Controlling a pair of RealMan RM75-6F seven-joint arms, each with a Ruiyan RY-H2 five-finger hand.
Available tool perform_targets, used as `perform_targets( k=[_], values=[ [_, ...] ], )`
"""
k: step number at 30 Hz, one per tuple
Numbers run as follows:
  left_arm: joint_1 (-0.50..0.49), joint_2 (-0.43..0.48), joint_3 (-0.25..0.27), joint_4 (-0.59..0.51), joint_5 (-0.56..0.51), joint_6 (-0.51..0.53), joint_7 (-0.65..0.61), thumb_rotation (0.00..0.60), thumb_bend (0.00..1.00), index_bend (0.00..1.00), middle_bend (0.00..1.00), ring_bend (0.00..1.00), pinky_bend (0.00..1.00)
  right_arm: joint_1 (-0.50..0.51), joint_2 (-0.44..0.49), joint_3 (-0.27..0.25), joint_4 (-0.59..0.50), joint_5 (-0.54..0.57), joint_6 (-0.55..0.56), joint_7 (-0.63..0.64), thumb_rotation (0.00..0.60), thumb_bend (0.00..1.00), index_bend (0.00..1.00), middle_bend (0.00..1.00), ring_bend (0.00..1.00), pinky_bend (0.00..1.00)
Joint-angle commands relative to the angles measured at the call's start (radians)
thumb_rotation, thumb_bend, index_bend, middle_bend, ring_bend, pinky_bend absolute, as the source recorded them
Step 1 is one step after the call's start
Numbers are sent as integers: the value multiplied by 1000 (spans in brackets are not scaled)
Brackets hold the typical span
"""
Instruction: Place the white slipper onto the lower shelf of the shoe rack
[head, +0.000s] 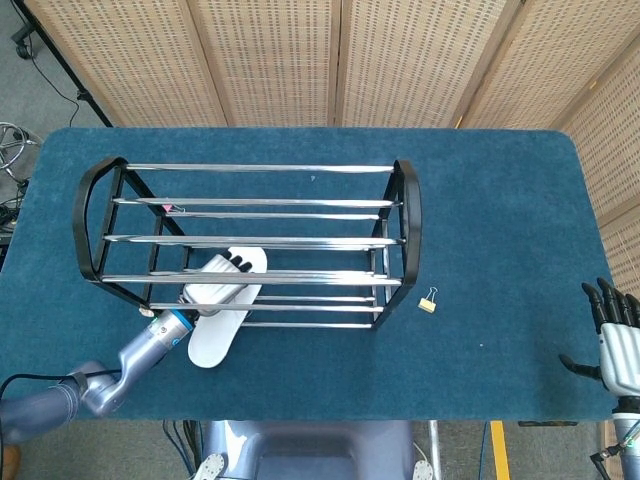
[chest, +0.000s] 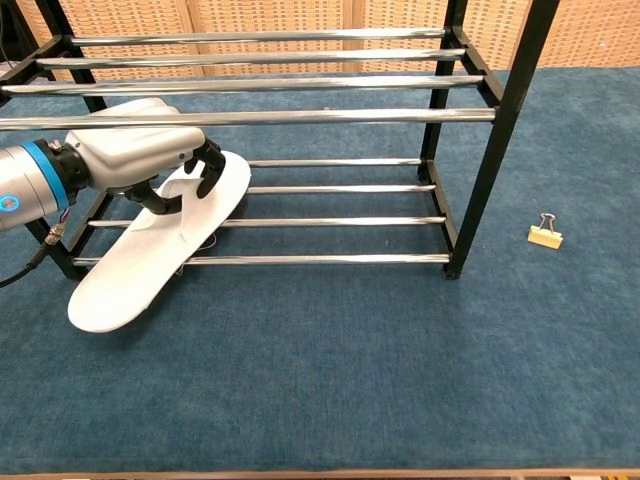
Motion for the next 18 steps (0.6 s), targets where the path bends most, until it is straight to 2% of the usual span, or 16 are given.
perform_targets(
  k=[1, 18],
  values=[
    [-1, 0, -11, -24, -28, -15, 37, 600, 473, 670, 508, 469, 531, 0, 1, 0, 0, 0, 0, 3, 600, 0, 0, 0, 0, 0],
    [2, -52, -79, -80, -203, -51, 225, 600, 470, 670, 508, 476, 531, -1, 7, 2, 1, 2, -2, 18, 600, 0, 0, 0, 0, 0]
  ],
)
